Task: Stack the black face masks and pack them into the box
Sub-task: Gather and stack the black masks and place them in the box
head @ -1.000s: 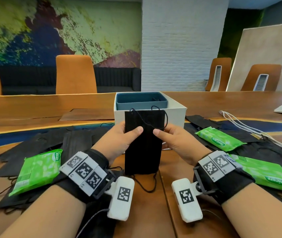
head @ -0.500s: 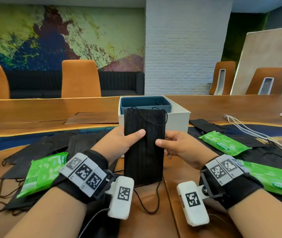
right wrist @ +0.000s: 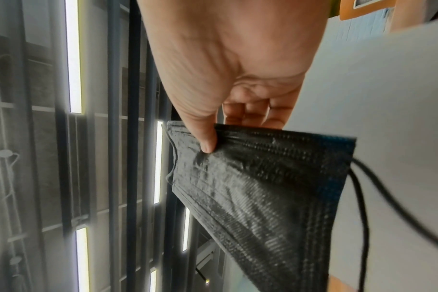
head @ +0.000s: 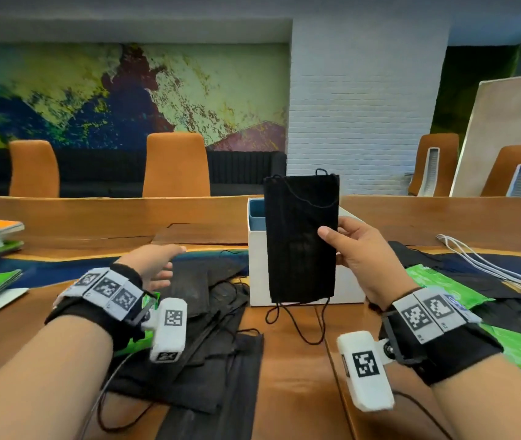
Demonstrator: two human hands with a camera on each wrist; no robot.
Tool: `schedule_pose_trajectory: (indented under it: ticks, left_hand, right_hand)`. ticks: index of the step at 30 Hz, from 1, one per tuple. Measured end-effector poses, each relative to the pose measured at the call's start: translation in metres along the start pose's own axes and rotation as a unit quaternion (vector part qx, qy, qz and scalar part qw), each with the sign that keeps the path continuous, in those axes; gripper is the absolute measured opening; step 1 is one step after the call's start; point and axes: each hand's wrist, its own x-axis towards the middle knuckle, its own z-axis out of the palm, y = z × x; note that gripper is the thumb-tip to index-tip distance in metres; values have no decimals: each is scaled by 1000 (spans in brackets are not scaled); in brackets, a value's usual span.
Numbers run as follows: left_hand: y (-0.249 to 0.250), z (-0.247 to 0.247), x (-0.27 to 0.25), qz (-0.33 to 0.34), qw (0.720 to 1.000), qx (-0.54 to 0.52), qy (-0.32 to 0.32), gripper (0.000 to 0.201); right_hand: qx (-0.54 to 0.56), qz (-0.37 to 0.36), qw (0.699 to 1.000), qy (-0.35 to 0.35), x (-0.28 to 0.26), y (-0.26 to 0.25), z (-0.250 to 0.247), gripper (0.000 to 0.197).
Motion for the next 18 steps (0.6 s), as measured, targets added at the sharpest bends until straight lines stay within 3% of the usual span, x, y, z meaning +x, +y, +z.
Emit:
schedule_pose_trajectory:
  ticks: [2,7,13,18]
  left_hand:
    - [-1,-8,9,-35,999,16,-2,55]
    - [7,-5,19,-23,987,161,11,51]
    - [0,5,45,-56,950,307,-5,58]
    - [6,9,42,-36,915,401,12,49]
  right_hand:
    - [6,-15,1000,-19,9,-13,10,18]
    - [39,-46,997,-57,34,-38,33,13]
    - [64,-46,996,-44,43,-25,47,13]
    - [38,-28,998,-45,44,-14,39,14]
